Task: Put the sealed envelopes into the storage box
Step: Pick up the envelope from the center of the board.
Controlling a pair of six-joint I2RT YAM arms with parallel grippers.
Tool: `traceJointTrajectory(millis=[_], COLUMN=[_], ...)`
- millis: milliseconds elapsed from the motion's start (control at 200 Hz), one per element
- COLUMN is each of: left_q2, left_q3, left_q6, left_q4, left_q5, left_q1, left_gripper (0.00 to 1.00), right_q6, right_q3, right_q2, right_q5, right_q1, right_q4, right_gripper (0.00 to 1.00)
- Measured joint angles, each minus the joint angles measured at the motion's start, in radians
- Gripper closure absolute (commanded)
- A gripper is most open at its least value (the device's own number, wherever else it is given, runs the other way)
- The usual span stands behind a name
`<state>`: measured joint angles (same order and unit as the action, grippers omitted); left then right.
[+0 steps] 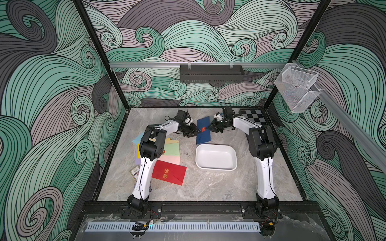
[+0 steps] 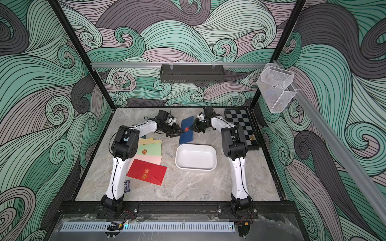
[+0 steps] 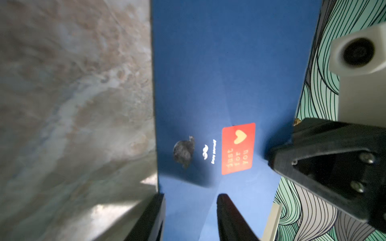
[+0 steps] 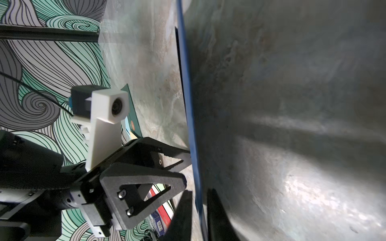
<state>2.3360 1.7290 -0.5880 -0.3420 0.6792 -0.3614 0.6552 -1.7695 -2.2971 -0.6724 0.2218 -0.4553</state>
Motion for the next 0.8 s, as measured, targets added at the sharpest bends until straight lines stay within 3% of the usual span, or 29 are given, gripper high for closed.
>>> traceJointTrajectory(millis=[230,400,580,801], left_q2=[-0.186,-0.409,-0.549,-0.59], left_q3=[-0.13,-0.215,-0.298,-0.383], left_q6=[-0.016,-0.021,-0.014,0.002], left_q4=[0.0,0.071,0.121,0.12], left_q5=[0.007,0.11,0.264,0.376], left_q1=[0.093,0.192,0.172,0.123], left_gripper=[0.47,0.45,0.44,0.45], right_q6=[0.007,0.057,0.158,0.227], right_q3=[0.001,0.238,0.509,0.732], right_q2=[0.039,0.27,0.534,0.676], right_q5=[-0.034,-0.091,-0.18,-0.256], right_q1=[-0.02,-0.035,-0.023,0.042], right_q4=[0.108,0.295,0.563,0.736], right_gripper=[1.0,1.0,1.0,1.0])
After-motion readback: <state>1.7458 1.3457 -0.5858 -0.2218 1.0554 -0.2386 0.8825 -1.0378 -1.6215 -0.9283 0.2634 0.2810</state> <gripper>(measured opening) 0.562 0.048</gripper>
